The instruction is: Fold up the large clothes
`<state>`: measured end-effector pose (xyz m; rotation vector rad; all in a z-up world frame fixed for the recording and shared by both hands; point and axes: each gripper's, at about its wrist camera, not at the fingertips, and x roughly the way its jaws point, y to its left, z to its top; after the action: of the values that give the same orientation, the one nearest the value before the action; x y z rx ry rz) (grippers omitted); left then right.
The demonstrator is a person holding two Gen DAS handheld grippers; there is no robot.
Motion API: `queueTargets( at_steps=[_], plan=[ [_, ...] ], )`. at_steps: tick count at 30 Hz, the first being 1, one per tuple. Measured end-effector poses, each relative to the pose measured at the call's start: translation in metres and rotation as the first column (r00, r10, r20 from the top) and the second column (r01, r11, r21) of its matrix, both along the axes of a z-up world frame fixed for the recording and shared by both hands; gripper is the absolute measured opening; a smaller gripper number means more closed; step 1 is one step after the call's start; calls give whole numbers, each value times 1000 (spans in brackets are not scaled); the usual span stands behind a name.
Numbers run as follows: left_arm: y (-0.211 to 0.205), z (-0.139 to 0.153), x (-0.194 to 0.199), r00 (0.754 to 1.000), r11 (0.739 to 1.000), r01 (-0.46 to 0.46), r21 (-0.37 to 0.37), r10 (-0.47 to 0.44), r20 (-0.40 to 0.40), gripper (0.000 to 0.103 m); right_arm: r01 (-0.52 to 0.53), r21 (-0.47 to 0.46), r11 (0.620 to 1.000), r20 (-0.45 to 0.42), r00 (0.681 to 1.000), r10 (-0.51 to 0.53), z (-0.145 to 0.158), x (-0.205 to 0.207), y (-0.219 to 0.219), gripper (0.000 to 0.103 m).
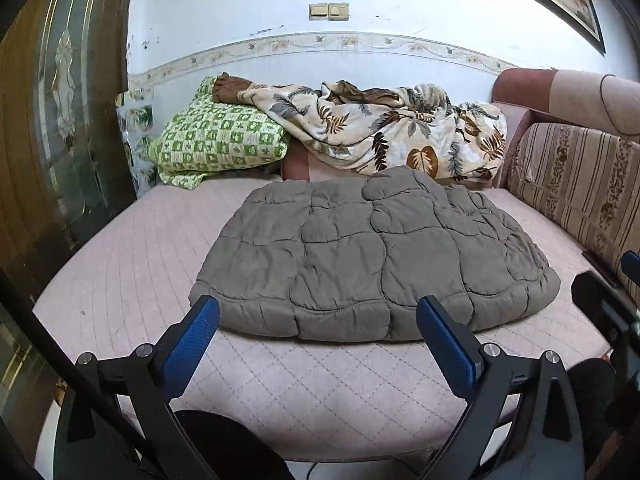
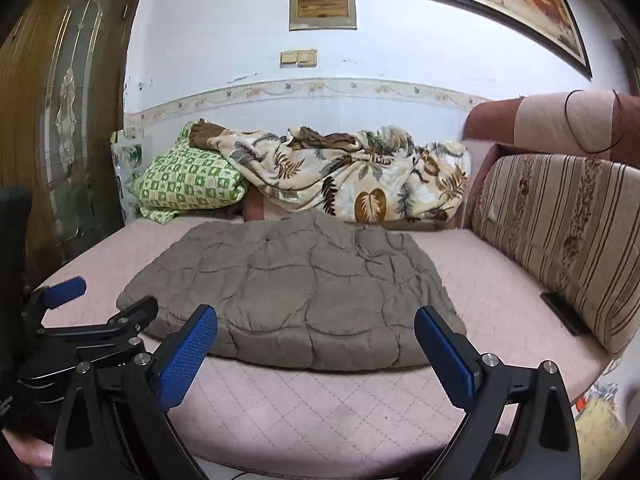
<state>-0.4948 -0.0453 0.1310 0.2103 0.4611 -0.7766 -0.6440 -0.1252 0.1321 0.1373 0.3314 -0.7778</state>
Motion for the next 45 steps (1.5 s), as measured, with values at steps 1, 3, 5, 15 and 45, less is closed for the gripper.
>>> queueTargets(
  at_steps=[1, 3, 5, 15, 45],
  plan=[
    [1, -3, 1, 1000, 1000, -1, 4, 1, -5, 99, -3, -1, 1000, 10, 1000, 3, 0, 0, 0, 102],
    [2, -9, 8, 999, 1000, 4, 17, -4, -32, 99, 0, 12, 1000, 12, 1000, 0, -2, 5, -5, 102],
    [4, -14, 15, 999, 1000, -13, 24, 14, -40, 99, -9, 24, 1000, 13, 1000, 9, -7, 12, -9, 102],
    [-27, -45, 39, 997, 997, -2, 76, 8, -77, 99, 23, 6, 1000, -75, 997, -22, -44, 33, -29, 102],
    [-49, -65, 50, 996, 980, -29, 199, 44, -71, 99, 60, 84, 995, -124, 991, -49, -66, 50, -54, 102]
  ],
)
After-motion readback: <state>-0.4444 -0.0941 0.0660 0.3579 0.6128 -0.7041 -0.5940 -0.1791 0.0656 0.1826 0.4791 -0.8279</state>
